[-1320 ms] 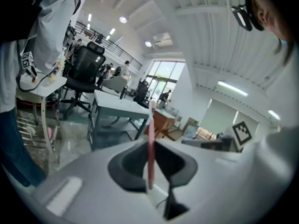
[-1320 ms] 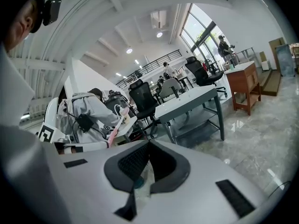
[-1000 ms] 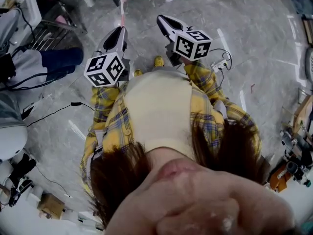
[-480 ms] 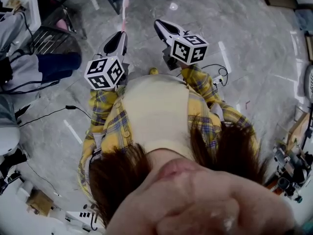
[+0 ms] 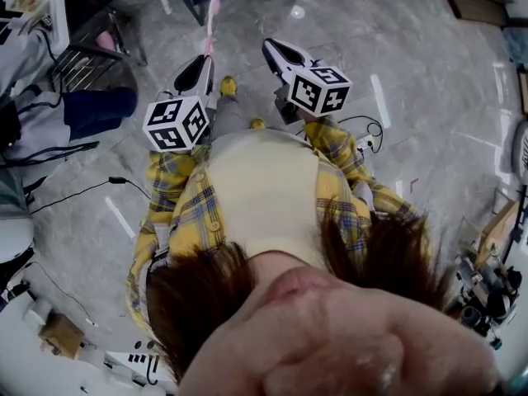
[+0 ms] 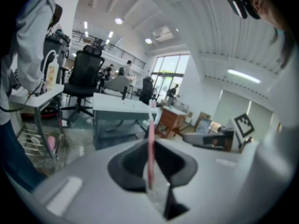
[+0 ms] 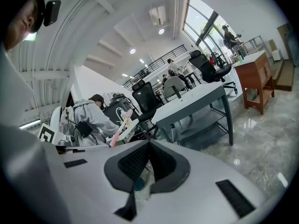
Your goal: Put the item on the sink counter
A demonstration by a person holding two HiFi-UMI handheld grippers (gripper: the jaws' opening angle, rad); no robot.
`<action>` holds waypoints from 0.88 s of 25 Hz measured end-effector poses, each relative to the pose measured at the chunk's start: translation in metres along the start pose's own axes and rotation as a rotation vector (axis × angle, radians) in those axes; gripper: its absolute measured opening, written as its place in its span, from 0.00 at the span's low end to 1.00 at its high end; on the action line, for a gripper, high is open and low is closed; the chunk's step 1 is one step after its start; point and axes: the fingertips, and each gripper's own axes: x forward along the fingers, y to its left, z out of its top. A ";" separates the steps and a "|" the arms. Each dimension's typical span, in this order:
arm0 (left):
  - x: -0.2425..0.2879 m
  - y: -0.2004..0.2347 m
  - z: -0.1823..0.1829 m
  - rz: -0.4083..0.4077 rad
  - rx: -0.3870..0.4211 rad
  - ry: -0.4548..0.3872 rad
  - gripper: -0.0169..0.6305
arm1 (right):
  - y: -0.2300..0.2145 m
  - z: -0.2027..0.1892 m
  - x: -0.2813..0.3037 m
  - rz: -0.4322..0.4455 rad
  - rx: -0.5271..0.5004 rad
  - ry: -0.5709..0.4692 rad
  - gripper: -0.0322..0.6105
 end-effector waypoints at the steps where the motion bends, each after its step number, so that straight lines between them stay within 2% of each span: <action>1: 0.004 0.004 0.002 0.002 0.000 -0.002 0.10 | -0.002 0.000 0.002 -0.005 0.000 0.001 0.07; 9: 0.053 0.036 0.029 -0.030 0.003 -0.005 0.10 | -0.026 0.022 0.043 -0.054 -0.014 0.023 0.07; 22: 0.120 0.106 0.086 -0.041 0.013 0.013 0.10 | -0.042 0.074 0.140 -0.065 -0.018 0.042 0.07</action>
